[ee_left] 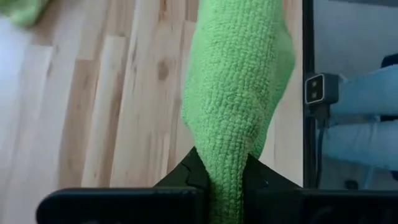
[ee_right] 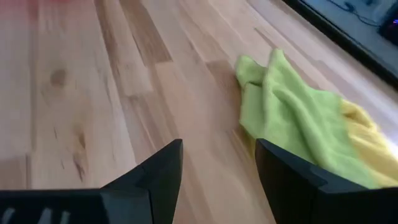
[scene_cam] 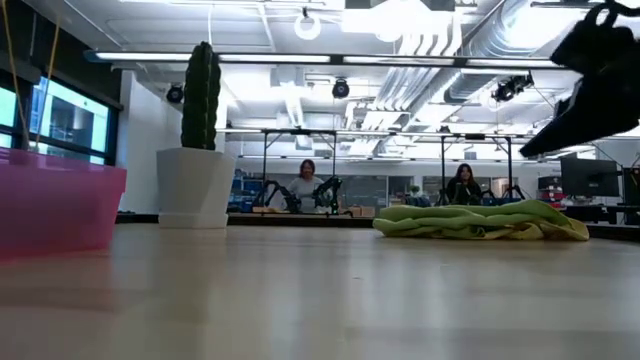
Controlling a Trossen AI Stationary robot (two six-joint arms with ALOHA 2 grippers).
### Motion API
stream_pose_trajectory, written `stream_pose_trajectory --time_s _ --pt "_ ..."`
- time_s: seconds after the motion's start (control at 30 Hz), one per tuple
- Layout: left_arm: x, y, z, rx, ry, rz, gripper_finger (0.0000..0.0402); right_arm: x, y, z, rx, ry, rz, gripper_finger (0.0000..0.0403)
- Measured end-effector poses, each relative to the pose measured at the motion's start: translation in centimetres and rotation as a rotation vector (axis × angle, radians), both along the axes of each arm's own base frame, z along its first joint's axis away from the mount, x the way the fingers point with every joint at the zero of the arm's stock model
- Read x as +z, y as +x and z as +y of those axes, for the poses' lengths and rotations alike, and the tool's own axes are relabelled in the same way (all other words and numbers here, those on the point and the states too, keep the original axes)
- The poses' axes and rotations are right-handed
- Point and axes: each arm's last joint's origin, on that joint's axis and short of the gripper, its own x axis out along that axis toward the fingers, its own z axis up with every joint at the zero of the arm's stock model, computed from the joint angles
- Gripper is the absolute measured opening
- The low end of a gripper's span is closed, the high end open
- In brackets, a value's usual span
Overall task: Roll microfiber towels into tight, uniform cylinder then place into a basket
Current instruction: Put the rolled green towel into the red bin
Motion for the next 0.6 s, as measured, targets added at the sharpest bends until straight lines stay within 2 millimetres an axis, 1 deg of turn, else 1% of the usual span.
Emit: stream_pose_trajectory --time_s 0.07,0.17,0.23,0.33,0.47,0.6 --pt "0.5 -1.4 0.0 -0.002 0.03 0.024 0.0017 -1.0 -0.1 -0.1 0.016 0.025 -0.078 0.0192" --pt "1.2 -2.7 -0.2 -0.003 0.066 0.023 0.0017 -2.5 -0.4 -0.4 0.037 0.037 -0.168 0.0192" --pt "1.0 -3.6 -0.4 -0.009 0.105 0.066 0.0017 -3.2 -0.6 -0.6 0.041 0.047 -0.234 0.0192" --pt "0.9 -4.4 -0.8 -0.019 0.134 0.11 0.0017 -4.1 -1.0 -0.9 0.056 0.049 -0.302 0.0192" --pt "0.7 -5.4 -1.2 -0.013 0.14 0.168 0.0017 -4.1 -1.0 -1.0 0.05 0.018 -0.308 0.0192" --pt "0.5 -6.0 -1.4 -0.002 0.108 0.231 0.0017 -4.0 -0.9 -1.1 0.046 0.015 -0.312 0.0192"
